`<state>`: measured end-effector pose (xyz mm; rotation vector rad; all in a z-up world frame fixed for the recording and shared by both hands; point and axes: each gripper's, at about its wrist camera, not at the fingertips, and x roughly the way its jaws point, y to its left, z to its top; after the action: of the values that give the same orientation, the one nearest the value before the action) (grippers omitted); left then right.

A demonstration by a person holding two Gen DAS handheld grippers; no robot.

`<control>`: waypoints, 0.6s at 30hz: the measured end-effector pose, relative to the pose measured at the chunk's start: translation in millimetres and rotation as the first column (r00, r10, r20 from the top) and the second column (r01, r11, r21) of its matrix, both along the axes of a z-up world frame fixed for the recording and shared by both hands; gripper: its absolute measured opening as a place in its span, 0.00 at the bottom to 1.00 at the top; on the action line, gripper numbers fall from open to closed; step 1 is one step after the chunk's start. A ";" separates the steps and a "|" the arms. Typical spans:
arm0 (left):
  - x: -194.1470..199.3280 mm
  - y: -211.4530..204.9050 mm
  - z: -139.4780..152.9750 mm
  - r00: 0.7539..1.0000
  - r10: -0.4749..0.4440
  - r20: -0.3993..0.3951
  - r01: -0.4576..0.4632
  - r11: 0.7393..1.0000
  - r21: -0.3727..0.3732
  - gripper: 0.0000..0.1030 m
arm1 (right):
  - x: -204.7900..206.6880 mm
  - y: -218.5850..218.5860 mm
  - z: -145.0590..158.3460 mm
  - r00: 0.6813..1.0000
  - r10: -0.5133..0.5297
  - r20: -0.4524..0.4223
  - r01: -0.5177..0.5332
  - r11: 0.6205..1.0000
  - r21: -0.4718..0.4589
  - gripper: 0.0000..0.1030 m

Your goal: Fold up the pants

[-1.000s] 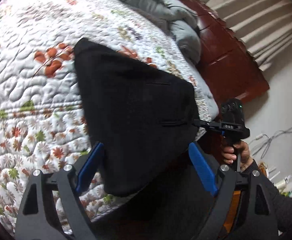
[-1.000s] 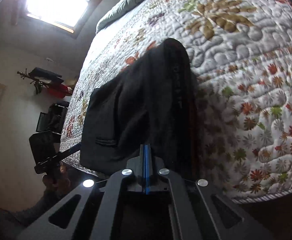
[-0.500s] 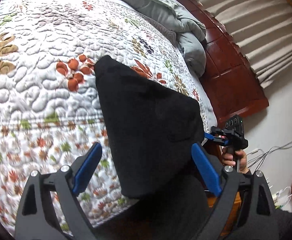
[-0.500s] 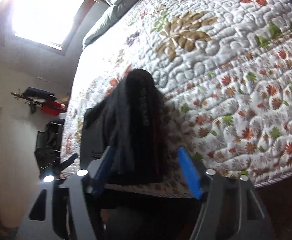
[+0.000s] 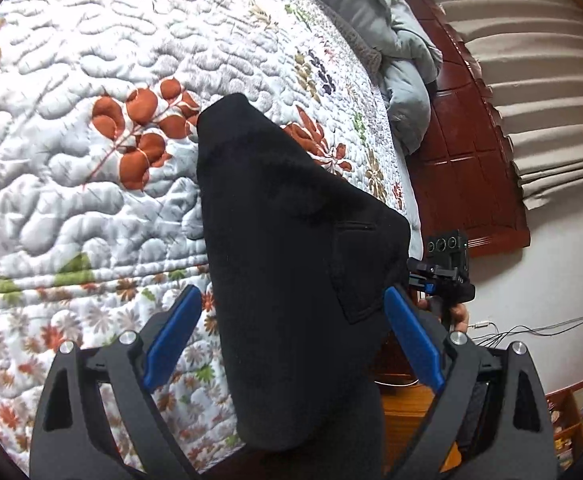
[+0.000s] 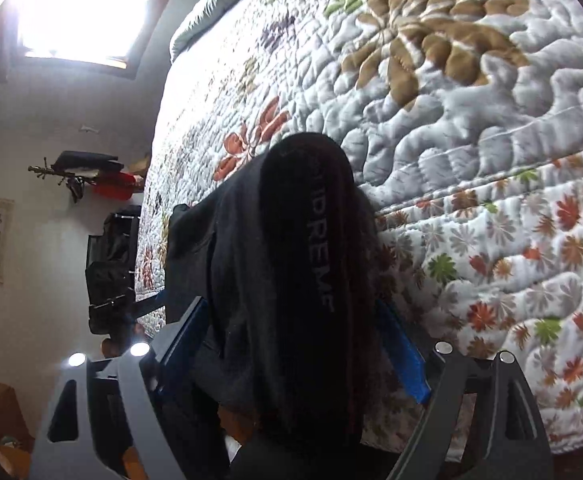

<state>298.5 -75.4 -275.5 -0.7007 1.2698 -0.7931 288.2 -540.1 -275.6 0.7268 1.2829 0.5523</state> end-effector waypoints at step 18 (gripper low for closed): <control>1.9 -37.1 -23.3 0.998 -0.051 -0.042 0.054 0.997 0.056 0.85 | 9.4 40.8 -13.6 0.999 0.038 -0.001 -0.038 0.999 -0.012 0.83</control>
<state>300.4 -112.5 -298.8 -0.6424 1.3477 -0.7855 297.6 -499.3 -289.1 0.6941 1.3021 0.5752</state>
